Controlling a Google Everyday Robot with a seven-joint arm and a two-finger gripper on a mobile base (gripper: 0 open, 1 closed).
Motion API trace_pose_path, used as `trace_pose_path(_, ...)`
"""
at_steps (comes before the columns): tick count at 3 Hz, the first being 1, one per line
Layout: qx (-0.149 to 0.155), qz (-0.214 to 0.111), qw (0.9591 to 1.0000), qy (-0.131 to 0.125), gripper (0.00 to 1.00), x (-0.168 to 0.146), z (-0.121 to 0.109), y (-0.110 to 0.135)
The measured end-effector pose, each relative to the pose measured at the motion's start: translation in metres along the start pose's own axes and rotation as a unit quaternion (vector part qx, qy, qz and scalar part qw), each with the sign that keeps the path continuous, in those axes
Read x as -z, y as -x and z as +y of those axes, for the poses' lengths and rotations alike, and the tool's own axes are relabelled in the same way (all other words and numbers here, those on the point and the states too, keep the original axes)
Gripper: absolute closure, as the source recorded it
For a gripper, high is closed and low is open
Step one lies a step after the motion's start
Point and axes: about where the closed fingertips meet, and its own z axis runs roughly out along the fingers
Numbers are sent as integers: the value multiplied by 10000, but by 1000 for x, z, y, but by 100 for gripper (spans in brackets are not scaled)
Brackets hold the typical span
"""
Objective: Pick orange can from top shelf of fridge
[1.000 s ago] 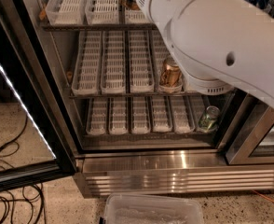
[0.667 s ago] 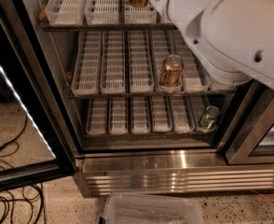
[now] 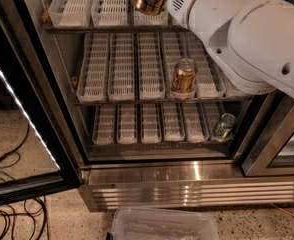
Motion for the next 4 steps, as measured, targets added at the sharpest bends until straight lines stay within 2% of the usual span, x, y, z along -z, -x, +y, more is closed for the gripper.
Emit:
trace_pose_path(1, 75, 221, 9994, 244, 100, 6, 16, -8)
trace_pose_path(2, 117, 619, 9959, 655, 100, 29, 52, -22)
trace_pose_path(3, 100, 936, 9904, 1009, 100, 54, 81, -38)
trace_pose_path(4, -49, 1459, 9805, 1319, 100, 82, 106, -67)
